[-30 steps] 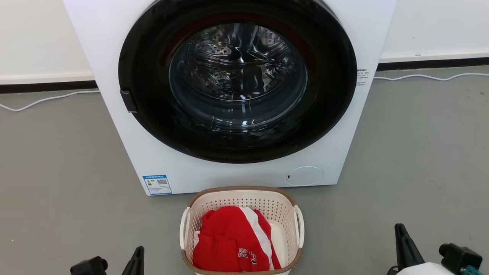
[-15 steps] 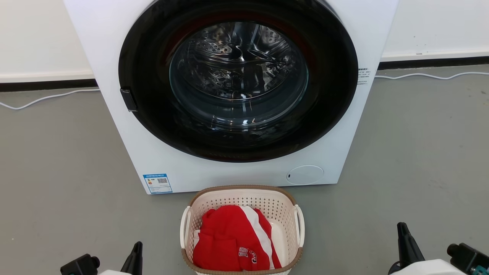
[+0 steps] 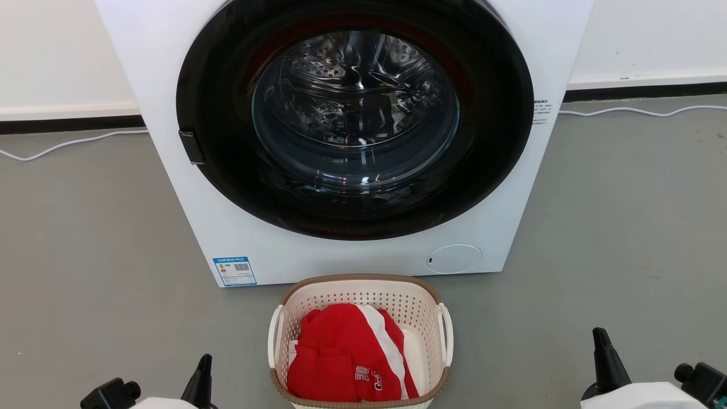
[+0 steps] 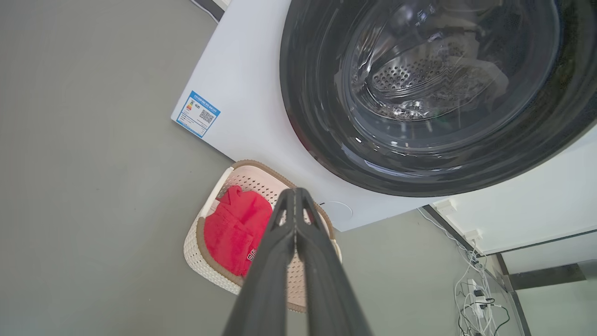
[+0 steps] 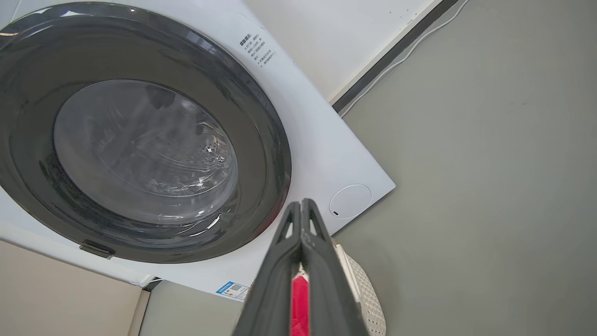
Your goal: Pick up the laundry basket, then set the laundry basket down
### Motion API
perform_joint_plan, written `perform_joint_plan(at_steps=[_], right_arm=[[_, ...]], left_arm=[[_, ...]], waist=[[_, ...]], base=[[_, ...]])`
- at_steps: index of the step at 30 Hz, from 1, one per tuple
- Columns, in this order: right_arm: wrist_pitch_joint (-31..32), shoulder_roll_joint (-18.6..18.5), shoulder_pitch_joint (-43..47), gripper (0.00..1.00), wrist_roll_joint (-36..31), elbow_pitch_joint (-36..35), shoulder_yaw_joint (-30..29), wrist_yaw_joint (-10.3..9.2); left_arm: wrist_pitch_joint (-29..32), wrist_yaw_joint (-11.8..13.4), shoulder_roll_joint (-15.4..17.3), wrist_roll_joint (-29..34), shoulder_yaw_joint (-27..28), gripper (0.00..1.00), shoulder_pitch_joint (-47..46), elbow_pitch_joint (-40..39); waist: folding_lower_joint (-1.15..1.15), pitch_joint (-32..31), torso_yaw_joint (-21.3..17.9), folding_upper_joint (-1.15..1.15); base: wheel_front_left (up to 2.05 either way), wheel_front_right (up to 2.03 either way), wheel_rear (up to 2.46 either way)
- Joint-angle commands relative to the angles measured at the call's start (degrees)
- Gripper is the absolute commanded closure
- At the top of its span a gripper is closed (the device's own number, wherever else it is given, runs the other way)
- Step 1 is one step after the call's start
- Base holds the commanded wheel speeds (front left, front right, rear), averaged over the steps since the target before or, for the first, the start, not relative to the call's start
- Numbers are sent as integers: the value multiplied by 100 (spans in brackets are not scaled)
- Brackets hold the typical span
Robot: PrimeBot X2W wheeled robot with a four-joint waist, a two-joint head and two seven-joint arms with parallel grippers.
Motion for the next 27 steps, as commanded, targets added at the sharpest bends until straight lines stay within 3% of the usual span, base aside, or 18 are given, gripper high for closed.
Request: perform_joint_plan(at_steps=[1,27], right_arm=[[58,-44,-345,100,243,-181,40,19],[469,-49,-475,100,2048,-379,50,28]], left_arm=[[39,-84,35,-192,158,100,-355,-199],[462,-233,-142,-1592,521,100,-471,-467]], waist=[[0,4,2,0],[-1,49,19,0]], base=[[0,0,0],[0,0,0]])
